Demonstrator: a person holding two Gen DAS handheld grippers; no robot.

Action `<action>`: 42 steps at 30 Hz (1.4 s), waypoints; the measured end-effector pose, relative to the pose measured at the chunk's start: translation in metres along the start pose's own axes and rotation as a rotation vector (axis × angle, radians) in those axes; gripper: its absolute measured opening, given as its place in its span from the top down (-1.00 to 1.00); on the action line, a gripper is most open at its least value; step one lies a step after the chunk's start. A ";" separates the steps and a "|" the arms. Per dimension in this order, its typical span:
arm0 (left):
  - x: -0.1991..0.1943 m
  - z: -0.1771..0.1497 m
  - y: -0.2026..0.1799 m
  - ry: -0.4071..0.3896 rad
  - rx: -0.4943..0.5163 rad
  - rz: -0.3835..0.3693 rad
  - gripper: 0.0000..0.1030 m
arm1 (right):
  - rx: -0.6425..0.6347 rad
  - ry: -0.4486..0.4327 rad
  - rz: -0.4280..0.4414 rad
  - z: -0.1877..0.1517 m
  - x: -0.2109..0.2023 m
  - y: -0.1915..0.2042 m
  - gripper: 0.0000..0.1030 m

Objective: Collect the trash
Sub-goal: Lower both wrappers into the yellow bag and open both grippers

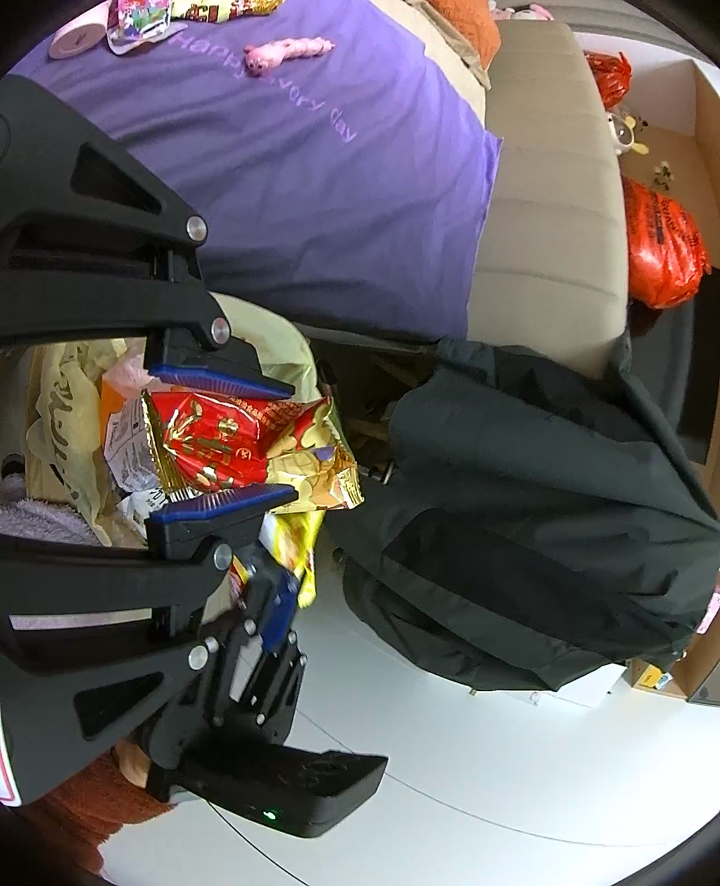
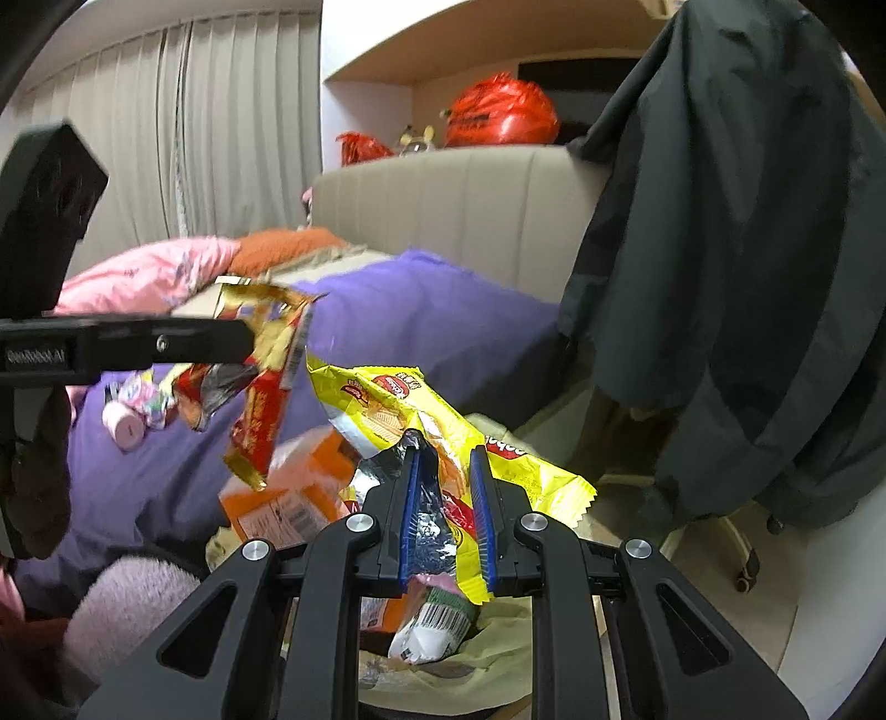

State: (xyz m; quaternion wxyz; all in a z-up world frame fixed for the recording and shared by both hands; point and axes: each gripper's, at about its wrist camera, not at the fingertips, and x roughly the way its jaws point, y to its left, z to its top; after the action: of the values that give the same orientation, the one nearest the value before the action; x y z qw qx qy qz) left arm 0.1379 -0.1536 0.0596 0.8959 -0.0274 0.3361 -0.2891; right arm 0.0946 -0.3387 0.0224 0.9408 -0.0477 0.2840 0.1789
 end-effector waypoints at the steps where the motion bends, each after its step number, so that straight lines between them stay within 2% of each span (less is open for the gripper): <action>1: 0.004 -0.002 0.001 0.009 -0.001 -0.001 0.42 | 0.001 0.013 0.005 -0.001 0.005 0.001 0.64; 7: 0.049 -0.025 0.008 0.138 0.019 0.013 0.52 | 0.010 0.084 0.023 -0.014 0.031 0.005 0.64; 11: 0.062 -0.039 0.013 0.182 0.018 0.020 0.58 | -0.006 0.115 0.028 -0.021 0.041 0.009 0.65; 17: 0.058 -0.044 0.021 0.168 -0.009 0.002 0.61 | 0.016 0.131 0.013 -0.028 0.044 0.002 0.65; 20: 0.063 -0.046 0.023 0.177 -0.013 -0.002 0.68 | 0.029 0.136 0.000 -0.032 0.043 0.000 0.65; 32: 0.086 -0.049 0.026 0.210 -0.023 -0.010 0.68 | 0.060 0.164 -0.003 -0.039 0.054 -0.003 0.65; 39: 0.071 -0.047 0.025 0.184 -0.025 -0.010 0.68 | 0.064 0.160 -0.009 -0.038 0.052 -0.002 0.63; 41: 0.061 -0.045 0.029 0.160 -0.052 -0.035 0.63 | 0.069 0.155 -0.004 -0.037 0.050 -0.001 0.43; 42: 0.058 -0.044 0.030 0.153 -0.061 -0.041 0.59 | 0.066 0.150 -0.002 -0.037 0.048 0.000 0.24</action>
State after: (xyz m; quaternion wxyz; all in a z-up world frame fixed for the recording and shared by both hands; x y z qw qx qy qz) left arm 0.1606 -0.1535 -0.0159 0.8603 -0.0395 0.4116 -0.2982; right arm 0.1127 -0.3307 -0.0346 0.9182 -0.0302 0.3592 0.1642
